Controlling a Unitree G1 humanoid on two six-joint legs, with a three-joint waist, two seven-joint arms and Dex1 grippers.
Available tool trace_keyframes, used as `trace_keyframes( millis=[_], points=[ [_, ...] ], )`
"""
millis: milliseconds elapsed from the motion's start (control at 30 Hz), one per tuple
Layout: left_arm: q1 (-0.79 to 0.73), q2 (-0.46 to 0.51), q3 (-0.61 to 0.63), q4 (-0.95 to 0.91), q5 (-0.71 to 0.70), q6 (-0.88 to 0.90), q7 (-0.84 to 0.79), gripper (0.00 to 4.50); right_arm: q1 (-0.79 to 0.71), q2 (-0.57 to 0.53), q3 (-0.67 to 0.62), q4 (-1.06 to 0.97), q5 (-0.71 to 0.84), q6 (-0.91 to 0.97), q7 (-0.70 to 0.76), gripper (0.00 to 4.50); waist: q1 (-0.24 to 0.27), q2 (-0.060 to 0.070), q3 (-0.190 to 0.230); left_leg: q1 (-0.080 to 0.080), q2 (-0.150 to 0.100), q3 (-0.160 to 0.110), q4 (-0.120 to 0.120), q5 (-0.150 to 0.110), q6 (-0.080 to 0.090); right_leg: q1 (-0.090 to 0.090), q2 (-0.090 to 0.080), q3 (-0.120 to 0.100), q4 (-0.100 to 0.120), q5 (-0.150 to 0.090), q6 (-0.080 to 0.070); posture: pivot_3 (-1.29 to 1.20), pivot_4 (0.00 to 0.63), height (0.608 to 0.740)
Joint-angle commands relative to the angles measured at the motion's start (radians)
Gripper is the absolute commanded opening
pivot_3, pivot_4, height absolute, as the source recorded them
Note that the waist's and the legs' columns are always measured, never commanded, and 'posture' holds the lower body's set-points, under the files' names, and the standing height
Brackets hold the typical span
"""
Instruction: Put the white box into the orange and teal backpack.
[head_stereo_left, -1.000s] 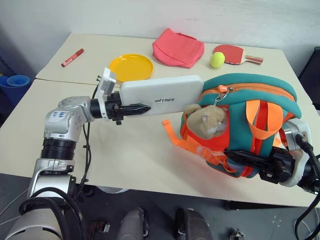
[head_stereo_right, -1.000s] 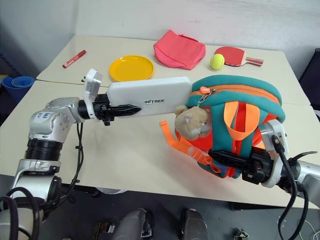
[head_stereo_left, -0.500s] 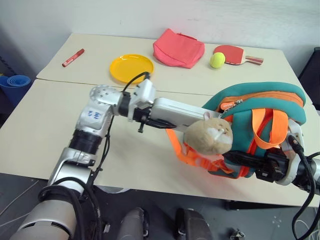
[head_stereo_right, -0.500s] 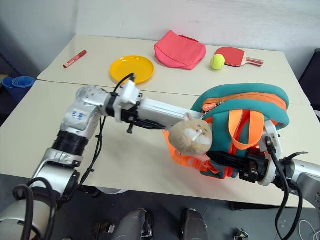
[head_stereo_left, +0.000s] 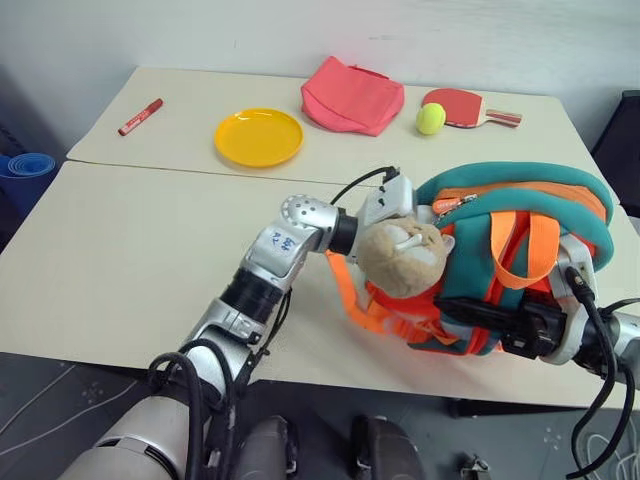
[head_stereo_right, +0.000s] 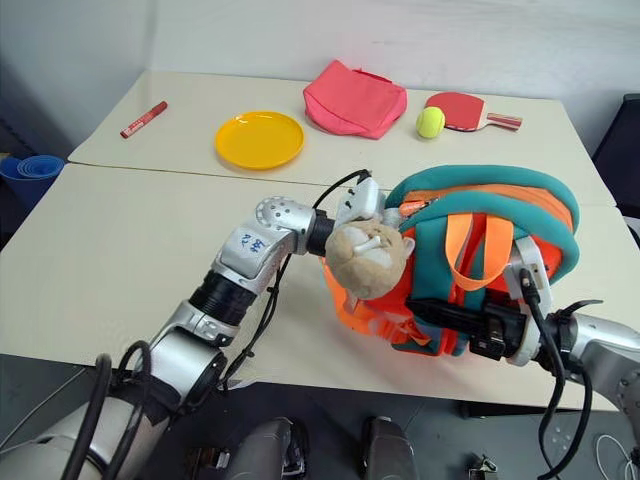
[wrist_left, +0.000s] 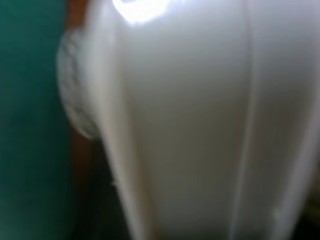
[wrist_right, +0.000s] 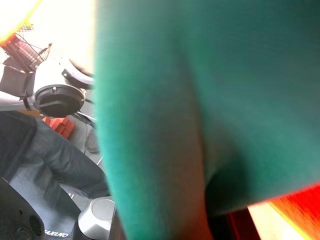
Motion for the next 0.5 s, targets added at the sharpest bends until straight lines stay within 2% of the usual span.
trace_keyframes(
  millis=[33, 133, 167, 267, 333, 500],
  points=[
    [-0.007, 0.07, 0.09, 0.01, -0.048, -0.064, -0.043, 3.45, 0.013, 0.018, -0.016, -0.023, 0.003, -0.019, -0.02, 0.0, -0.002, 0.0, 0.0, 0.0, 0.0, 0.0, 0.0, 0.0, 0.0, 0.0, 0.0, 0.0, 0.0, 0.0, 0.0, 0.0, 0.15, 0.74],
    [-0.038, 0.21, 0.124, 0.092, -0.065, -0.124, -0.191, 4.32, 0.039, 0.013, -0.015, -0.025, -0.03, -0.021, -0.023, 0.0, -0.006, 0.0, 0.0, 0.001, 0.001, 0.001, 0.0, 0.0, -0.001, 0.0, 0.001, -0.001, 0.0, 0.0, -0.001, 0.0, 0.15, 0.74],
    [-0.045, 0.258, 0.132, 0.116, -0.083, -0.127, -0.266, 4.46, 0.044, 0.01, -0.015, -0.023, -0.036, -0.023, -0.02, 0.0, -0.008, 0.0, 0.0, 0.001, 0.002, 0.002, 0.0, 0.0, -0.002, 0.0, 0.001, -0.001, 0.001, 0.0, -0.001, 0.0, 0.15, 0.74],
    [-0.041, 0.356, 0.141, 0.164, -0.102, -0.187, -0.431, 4.46, 0.04, 0.001, -0.01, -0.009, -0.058, -0.031, -0.009, 0.0, -0.008, 0.001, 0.0, 0.001, 0.002, 0.002, 0.0, 0.0, -0.002, -0.001, 0.002, -0.005, 0.001, 0.0, -0.001, 0.0, 0.15, 0.74],
    [-0.019, 0.391, 0.142, 0.155, -0.114, -0.238, -0.47, 4.46, 0.024, -0.001, -0.003, 0.003, -0.071, -0.033, -0.005, 0.0, -0.001, 0.001, 0.0, 0.001, 0.001, 0.002, 0.0, -0.001, -0.001, 0.0, 0.002, -0.006, 0.0, 0.0, -0.001, 0.0, 0.15, 0.74],
    [0.077, 0.349, 0.183, -0.069, -0.236, -0.169, -0.386, 4.46, -0.007, 0.002, 0.022, 0.022, -0.106, -0.032, 0.007, 0.0, 0.003, 0.001, 0.0, 0.0, -0.001, 0.001, 0.001, -0.001, 0.0, 0.001, -0.003, 0.001, 0.001, 0.001, 0.0, 0.0, 0.15, 0.74]
  ],
)
